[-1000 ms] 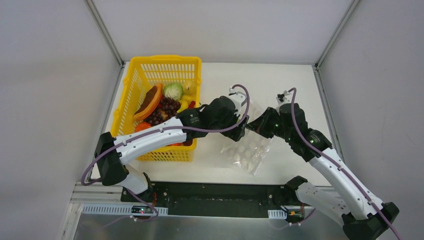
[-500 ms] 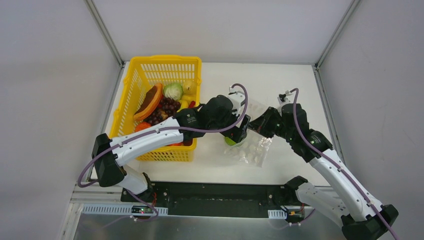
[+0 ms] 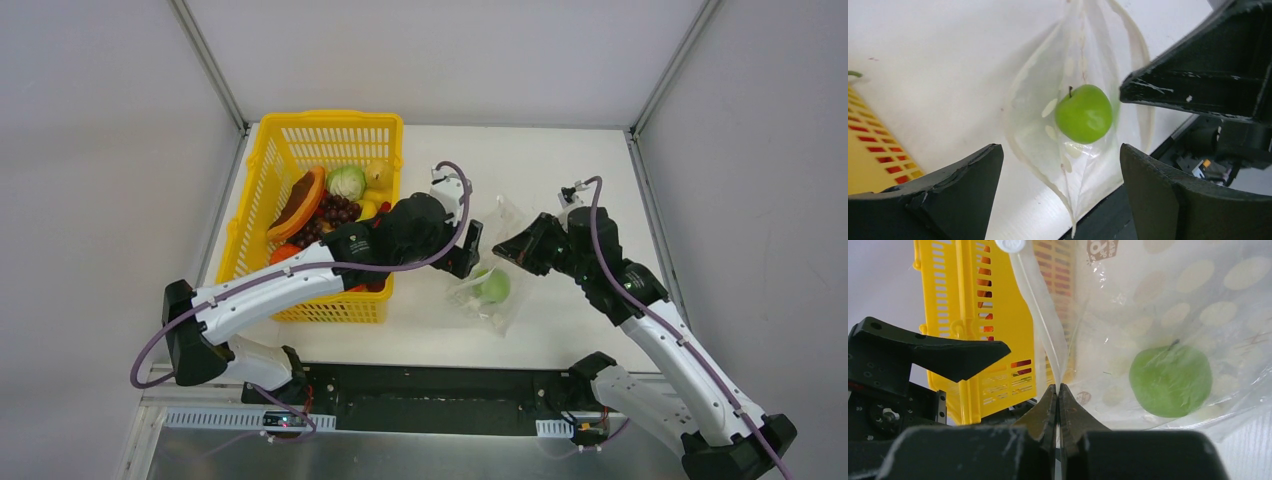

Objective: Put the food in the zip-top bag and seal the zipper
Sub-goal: Place the fake fruit in the zipper food storage bag, then adjust the zipper food storage bag at the center of the board.

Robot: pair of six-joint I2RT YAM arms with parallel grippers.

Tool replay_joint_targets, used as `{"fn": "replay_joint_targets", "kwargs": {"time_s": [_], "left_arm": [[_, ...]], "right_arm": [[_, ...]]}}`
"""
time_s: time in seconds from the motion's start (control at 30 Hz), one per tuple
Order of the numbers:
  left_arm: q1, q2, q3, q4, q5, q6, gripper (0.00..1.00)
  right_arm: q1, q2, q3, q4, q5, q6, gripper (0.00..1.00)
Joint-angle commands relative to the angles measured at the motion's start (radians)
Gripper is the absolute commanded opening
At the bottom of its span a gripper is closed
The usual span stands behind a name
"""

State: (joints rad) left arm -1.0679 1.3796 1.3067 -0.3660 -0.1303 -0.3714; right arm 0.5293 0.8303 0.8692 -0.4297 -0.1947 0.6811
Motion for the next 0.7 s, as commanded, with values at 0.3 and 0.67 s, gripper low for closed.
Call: {"fn": "replay_joint_targets", "kwargs": {"time_s": [0.3,0.67], "left_arm": [[-0.005,0.054,0.032,-0.097,-0.092,-0.096,0.74],[0.003,-0.041,0.042,-0.019,-0.058,-0.092,0.1]], "right_arm": [[-0.016,-0.035,-0.004,0.034,-0.015,-0.033,0.01],[-0.019,-0.022,0.105,-0.096,0.115,-0.204,0.01]]}}
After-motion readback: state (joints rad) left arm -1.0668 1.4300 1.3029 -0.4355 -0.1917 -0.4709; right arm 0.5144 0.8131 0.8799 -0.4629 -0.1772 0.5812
